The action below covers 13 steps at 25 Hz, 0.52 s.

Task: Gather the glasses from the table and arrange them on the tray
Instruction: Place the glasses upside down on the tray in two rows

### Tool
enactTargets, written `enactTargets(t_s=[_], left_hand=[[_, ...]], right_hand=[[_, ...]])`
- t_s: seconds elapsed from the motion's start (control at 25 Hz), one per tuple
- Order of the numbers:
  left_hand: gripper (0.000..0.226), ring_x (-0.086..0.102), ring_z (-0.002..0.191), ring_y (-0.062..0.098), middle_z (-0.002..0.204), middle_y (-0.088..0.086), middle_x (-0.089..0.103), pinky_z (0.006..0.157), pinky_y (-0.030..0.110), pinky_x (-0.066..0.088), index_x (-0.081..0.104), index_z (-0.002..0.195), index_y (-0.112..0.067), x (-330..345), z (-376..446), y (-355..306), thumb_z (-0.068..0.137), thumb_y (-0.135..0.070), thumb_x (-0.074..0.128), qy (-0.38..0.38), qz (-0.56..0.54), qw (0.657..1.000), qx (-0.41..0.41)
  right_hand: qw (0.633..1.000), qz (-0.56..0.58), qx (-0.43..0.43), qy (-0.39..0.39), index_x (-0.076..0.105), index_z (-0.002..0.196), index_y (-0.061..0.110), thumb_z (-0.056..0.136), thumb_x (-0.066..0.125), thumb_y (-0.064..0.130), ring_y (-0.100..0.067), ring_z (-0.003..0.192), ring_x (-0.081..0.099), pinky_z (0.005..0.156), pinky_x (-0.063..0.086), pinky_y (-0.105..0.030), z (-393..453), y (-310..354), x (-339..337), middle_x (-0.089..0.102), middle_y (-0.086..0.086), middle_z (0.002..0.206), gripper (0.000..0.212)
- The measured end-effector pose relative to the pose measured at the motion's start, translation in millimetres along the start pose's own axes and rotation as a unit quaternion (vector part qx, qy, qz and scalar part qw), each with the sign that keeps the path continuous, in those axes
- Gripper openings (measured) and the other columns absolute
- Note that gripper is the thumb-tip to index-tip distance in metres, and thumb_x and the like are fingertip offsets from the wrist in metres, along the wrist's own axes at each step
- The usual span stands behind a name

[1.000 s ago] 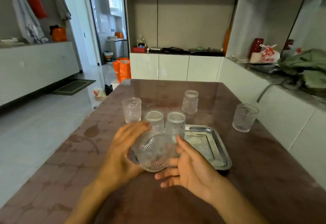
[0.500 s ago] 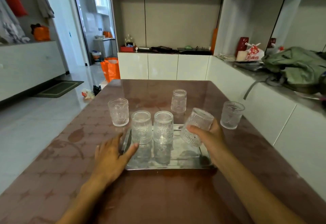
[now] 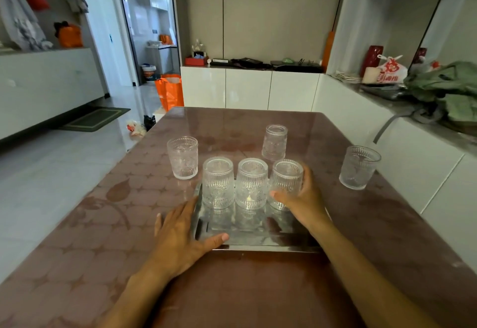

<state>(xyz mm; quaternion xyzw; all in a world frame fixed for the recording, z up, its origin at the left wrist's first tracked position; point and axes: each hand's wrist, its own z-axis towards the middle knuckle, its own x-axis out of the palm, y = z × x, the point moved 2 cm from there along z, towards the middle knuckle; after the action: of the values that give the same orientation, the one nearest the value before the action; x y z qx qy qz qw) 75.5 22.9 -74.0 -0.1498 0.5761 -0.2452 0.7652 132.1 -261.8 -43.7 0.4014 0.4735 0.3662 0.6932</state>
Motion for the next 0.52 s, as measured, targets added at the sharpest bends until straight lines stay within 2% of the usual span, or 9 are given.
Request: enactTargets(t_s=[0.08, 0.16, 0.2, 0.24, 0.28, 0.32, 0.36, 0.44, 0.52], left_hand=[[0.122, 0.035, 0.143, 0.021, 0.155, -0.002, 0.041, 0.118, 0.059, 0.011, 0.017, 0.153, -0.036, -1, -1, -1, 0.052, -0.103, 0.032, 0.008, 0.000, 1.000, -0.001], [0.121, 0.035, 0.143, 0.020, 0.155, -0.003, 0.041, 0.118, 0.058, 0.010, 0.014, 0.153, -0.037, -2, -2, -2, 0.054, -0.102, 0.033, 0.012, -0.005, 1.000, 0.000], [0.120, 0.036, 0.142, 0.020, 0.154, -0.003, 0.042, 0.118, 0.058, 0.010, 0.014, 0.153, -0.037, -2, -2, -2, 0.054, -0.102, 0.033, 0.012, -0.008, 1.000, 0.001], [0.120, 0.037, 0.142, 0.020, 0.153, -0.003, 0.043, 0.118, 0.058, 0.011, 0.015, 0.153, -0.037, -2, -1, -2, 0.054, -0.102, 0.034, 0.011, -0.008, 1.000, 0.002], [0.120, 0.038, 0.141, 0.020, 0.153, -0.003, 0.044, 0.118, 0.058, 0.012, 0.015, 0.153, -0.036, -1, 0, -2, 0.054, -0.102, 0.034, 0.010, -0.006, 1.000, 0.001], [0.120, 0.038, 0.141, 0.021, 0.153, -0.002, 0.045, 0.118, 0.058, 0.012, 0.017, 0.153, -0.035, -1, 0, -2, 0.054, -0.102, 0.034, 0.009, -0.006, 1.000, -0.002], [0.121, 0.038, 0.141, 0.021, 0.152, -0.002, 0.045, 0.117, 0.058, 0.012, 0.017, 0.153, -0.035, -1, -1, -1, 0.054, -0.102, 0.035, 0.008, -0.006, 1.000, -0.004], [0.121, 0.038, 0.141, 0.022, 0.153, -0.001, 0.044, 0.118, 0.059, 0.012, 0.017, 0.153, -0.035, -1, -1, -1, 0.054, -0.101, 0.036, 0.012, -0.004, 1.000, -0.004], [0.121, 0.037, 0.142, 0.022, 0.155, 0.000, 0.043, 0.118, 0.059, 0.011, 0.017, 0.153, -0.034, -1, -2, -1, 0.054, -0.102, 0.035, 0.019, 0.000, 1.000, -0.007]], right_hand=[[1.000, 0.009, 0.014, 0.019, 0.039, 0.133, 0.035, 0.067, 0.092, 0.025, -0.017, 0.117, 0.059, 0.094, 0.049, -0.034, -3, 0, 1, 0.059, 0.011, 0.125, 0.085], [0.998, -0.013, 0.024, -0.054, 0.035, 0.145, 0.024, 0.073, 0.088, 0.031, -0.023, 0.129, 0.050, 0.101, 0.047, -0.042, -15, 6, -3, 0.049, -0.003, 0.145, 0.090], [0.992, -0.036, -0.010, -0.124, 0.037, 0.145, 0.022, 0.076, 0.083, 0.038, -0.024, 0.127, 0.051, 0.100, 0.047, -0.046, -25, 11, -6, 0.048, -0.006, 0.145, 0.085], [0.977, -0.060, -0.079, -0.187, 0.045, 0.138, 0.021, 0.081, 0.075, 0.042, -0.023, 0.119, 0.055, 0.096, 0.050, -0.046, -37, 18, -6, 0.055, -0.006, 0.136, 0.068], [0.962, -0.086, -0.162, -0.202, 0.053, 0.126, 0.020, 0.085, 0.068, 0.042, -0.020, 0.108, 0.059, 0.089, 0.053, -0.044, -49, 25, -2, 0.062, -0.003, 0.121, 0.049], [0.956, -0.123, -0.221, -0.147, 0.058, 0.115, 0.020, 0.088, 0.062, 0.040, -0.016, 0.099, 0.061, 0.083, 0.055, -0.041, -57, 32, 5, 0.065, 0.001, 0.109, 0.034], [0.954, -0.166, -0.246, -0.043, 0.061, 0.110, 0.020, 0.090, 0.060, 0.038, -0.013, 0.096, 0.061, 0.082, 0.056, -0.038, -63, 37, 16, 0.065, 0.004, 0.105, 0.027], [0.929, -0.258, -0.225, 0.139, 0.064, 0.119, 0.016, 0.095, 0.060, 0.039, -0.012, 0.105, 0.059, 0.089, 0.053, -0.035, -68, 37, 39, 0.062, 0.004, 0.118, 0.033], [0.916, -0.301, -0.208, 0.162, 0.057, 0.136, 0.014, 0.097, 0.059, 0.041, -0.015, 0.117, 0.054, 0.095, 0.048, -0.032, -65, 34, 50, 0.053, 0.002, 0.134, 0.048]])
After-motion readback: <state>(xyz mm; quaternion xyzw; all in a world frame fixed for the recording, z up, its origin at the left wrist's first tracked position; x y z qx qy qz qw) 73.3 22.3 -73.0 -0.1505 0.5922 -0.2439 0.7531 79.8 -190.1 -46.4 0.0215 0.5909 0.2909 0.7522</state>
